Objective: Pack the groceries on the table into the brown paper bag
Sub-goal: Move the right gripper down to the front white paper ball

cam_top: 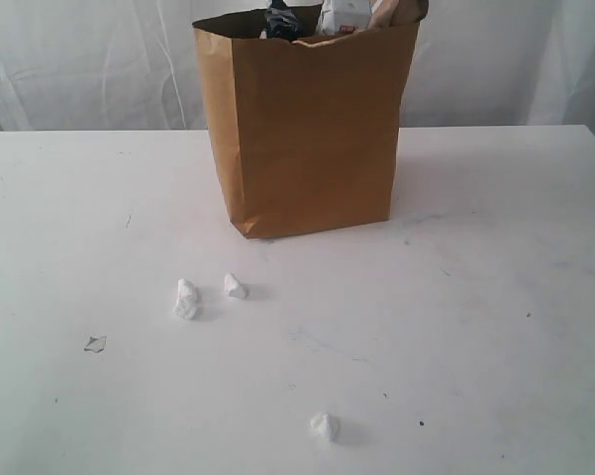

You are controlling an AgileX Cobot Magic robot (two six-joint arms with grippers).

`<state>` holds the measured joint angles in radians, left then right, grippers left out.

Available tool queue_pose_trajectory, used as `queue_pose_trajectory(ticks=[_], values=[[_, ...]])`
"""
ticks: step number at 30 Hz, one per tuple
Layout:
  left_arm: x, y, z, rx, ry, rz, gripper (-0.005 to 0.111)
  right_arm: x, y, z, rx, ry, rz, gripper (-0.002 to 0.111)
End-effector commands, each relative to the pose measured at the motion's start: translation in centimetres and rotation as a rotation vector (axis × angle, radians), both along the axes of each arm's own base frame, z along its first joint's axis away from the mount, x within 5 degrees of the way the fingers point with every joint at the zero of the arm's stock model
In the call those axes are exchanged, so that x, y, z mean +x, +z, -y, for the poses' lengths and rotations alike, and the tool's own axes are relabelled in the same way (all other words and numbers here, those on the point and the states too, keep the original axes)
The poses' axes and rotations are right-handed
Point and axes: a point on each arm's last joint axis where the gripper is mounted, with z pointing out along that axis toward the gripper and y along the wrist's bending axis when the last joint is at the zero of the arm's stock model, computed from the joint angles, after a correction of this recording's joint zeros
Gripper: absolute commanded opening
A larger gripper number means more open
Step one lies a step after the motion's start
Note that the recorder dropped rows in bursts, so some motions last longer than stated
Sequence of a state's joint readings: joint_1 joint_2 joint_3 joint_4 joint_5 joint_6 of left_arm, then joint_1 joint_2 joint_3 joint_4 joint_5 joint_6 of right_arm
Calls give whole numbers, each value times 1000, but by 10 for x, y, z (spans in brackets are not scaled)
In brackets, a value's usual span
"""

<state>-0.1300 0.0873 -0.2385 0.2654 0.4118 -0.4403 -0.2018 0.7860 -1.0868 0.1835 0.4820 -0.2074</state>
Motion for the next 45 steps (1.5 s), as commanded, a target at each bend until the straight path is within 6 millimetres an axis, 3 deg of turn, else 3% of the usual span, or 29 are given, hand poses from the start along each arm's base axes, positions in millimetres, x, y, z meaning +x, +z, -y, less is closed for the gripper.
queue_pose_trajectory(ticks=[1, 7, 11, 18, 28, 36, 41, 45], values=[[-2, 3, -1, -1, 10, -2, 0, -24, -37, -26, 41, 205, -27, 0], [-2, 2, -1, -1, 11, -9, 0, -23, -103, -74, 29, 767, -218, 0], [-2, 2, -1, 0, 13, -18, 0, -11, -135, -90, 0, 963, -283, 0], [-2, 2, -1, 0, 11, -10, 0, 24, -180, -109, -2, 1099, -501, 5], [-2, 2, -1, -1, 11, -7, 0, 43, -237, -153, -29, 1248, -751, 60], [-2, 2, -1, -1, 11, -7, 0, 73, -248, -184, -360, 1251, -664, 61], [-2, 2, -1, -1, 11, -7, 0, 68, -279, -208, -456, 1324, -829, 61], [-2, 2, -1, -1, 11, -7, 0, 62, -292, -214, -458, 1280, -931, 60]])
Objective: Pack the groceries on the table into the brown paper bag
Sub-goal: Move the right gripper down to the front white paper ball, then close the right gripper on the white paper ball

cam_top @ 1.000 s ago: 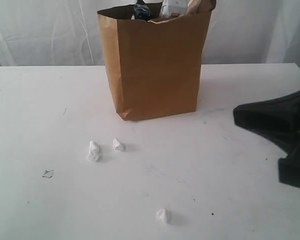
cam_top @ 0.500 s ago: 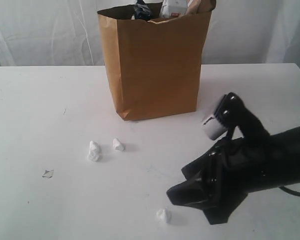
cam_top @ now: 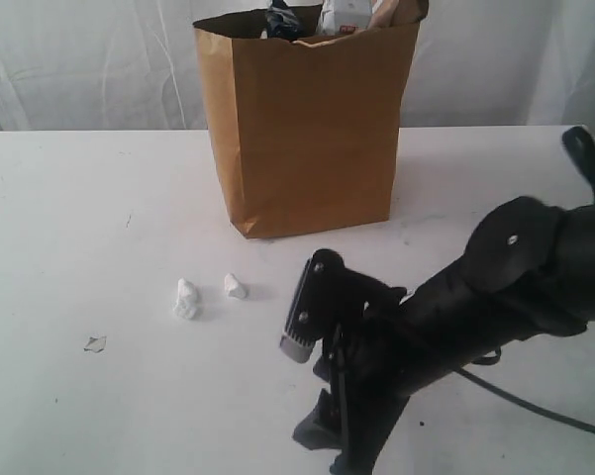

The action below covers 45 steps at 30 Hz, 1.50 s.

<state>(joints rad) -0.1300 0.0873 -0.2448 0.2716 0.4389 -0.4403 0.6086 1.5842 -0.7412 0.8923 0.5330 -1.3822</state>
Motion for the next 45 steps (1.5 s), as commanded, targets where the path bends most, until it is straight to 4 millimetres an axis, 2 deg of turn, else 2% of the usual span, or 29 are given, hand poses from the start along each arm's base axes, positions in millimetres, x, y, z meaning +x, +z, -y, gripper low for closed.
queue_pose_trajectory(ticks=[1, 9, 14, 22, 39, 45], values=[[-1, 3, 0, -8, 4, 12, 0, -4, -11, -5, -78, -29, -49, 59], [-1, 3, 0, -8, 4, 12, 0, 5, -16, -3, -119, -41, 47, 58], [-1, 3, 0, -8, 4, 12, 0, 9, -33, -4, -155, -47, 29, 58], [-1, 3, 0, -6, 4, 12, 0, 10, -41, -4, -171, -49, 9, 57], [-1, 3, 0, -6, 4, 12, 0, 7, -42, -4, -175, -35, -22, 17], [-1, 3, 0, -6, 4, 12, 0, 7, -41, -4, -163, -111, -64, 5]])
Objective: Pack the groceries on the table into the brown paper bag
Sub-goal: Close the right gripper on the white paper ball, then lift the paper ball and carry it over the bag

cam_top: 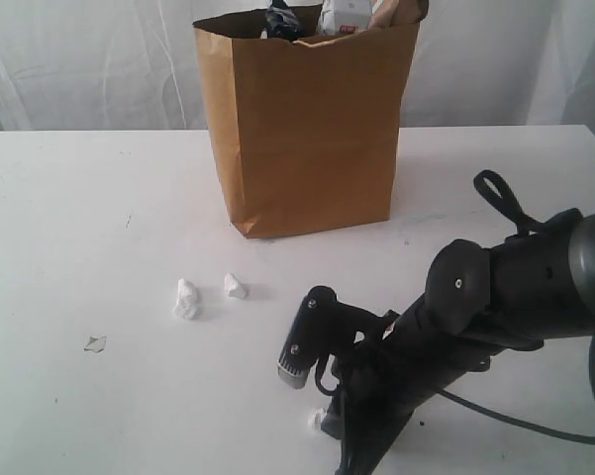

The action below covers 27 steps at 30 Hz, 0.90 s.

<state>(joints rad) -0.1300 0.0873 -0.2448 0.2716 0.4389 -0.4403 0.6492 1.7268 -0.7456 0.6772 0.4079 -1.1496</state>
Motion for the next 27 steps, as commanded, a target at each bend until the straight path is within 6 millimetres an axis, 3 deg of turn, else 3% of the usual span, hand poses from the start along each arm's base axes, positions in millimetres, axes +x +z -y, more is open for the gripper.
queue_pose_trajectory(ticks=[1, 5, 13, 17, 21, 27], values=[[-1, 3, 0, -6, 4, 12, 0, -1, 2, -1, 14, -62, -36, 4], [-1, 3, 0, -6, 4, 12, 0, -1, 11, -1, 41, -113, -38, 2], [-1, 3, 0, -6, 4, 12, 0, -8, 66, 4, 191, -211, 57, 1], [-1, 3, 0, -6, 4, 12, 0, -2, 126, 4, 377, -287, 225, 1], [-1, 3, 0, -6, 4, 12, 0, 20, 188, 4, 682, -546, 398, 1], [-1, 3, 0, -6, 4, 12, 0, 41, 226, 6, 807, -676, 580, 1]])
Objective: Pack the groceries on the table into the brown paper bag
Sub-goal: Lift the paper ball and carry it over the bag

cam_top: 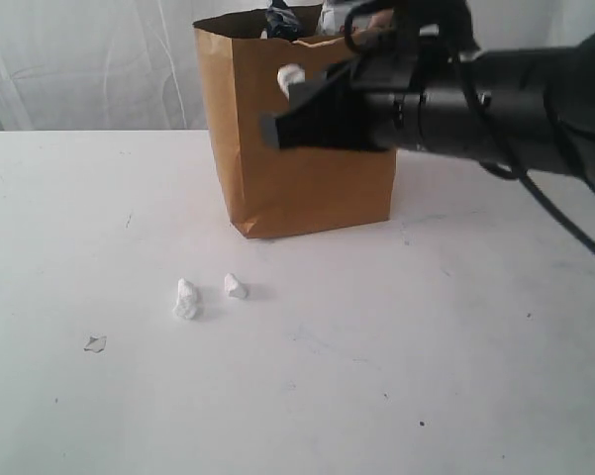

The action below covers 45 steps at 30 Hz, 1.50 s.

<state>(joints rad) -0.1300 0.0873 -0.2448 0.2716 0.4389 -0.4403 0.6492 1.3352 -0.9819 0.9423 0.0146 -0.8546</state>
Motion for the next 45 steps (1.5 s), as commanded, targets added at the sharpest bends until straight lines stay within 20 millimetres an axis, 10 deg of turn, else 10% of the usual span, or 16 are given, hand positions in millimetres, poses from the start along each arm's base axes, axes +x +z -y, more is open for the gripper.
queue_pose_trajectory(ticks=[1, 18, 27, 45], values=[[-1, 3, 0, -6, 4, 12, 0, 16, 24, -1, 79, -108, 94, 1], [-1, 3, 0, -6, 4, 12, 0, 93, 22, -41, 150, -279, 190, 1], [-1, 3, 0, -6, 4, 12, 0, 125, -13, -41, 119, -498, 296, 1], [-1, 3, 0, -6, 4, 12, 0, 140, -42, -64, 45, -365, 408, 1]])
